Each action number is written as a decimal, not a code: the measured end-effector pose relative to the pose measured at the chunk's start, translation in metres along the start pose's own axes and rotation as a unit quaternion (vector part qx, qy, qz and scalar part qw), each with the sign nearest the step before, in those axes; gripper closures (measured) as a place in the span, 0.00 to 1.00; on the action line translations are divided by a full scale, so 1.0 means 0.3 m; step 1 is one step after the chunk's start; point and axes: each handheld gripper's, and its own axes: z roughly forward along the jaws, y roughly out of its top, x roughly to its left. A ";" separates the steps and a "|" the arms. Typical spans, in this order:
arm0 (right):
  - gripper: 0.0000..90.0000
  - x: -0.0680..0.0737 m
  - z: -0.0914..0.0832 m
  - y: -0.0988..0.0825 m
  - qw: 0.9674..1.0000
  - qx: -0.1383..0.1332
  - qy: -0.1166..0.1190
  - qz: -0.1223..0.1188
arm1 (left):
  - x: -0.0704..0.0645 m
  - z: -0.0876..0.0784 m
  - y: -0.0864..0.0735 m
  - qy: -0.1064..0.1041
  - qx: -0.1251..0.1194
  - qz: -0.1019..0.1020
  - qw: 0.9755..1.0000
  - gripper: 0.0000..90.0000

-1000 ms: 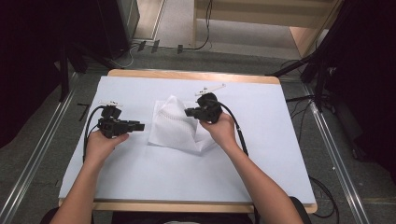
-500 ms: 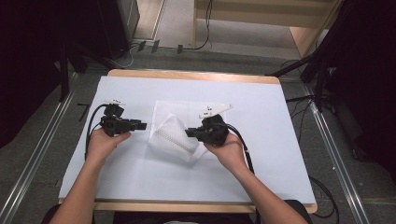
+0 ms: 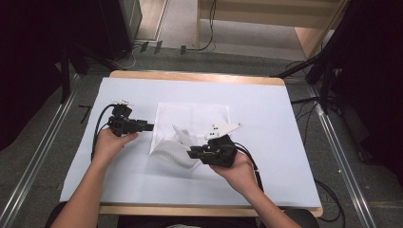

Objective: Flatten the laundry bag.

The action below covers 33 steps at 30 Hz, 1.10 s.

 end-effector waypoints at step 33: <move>0.76 -0.483 -0.005 -0.098 0.978 0.028 -0.184 0.098 | -0.008 0.117 -0.013 0.014 0.033 0.009 0.999 0.71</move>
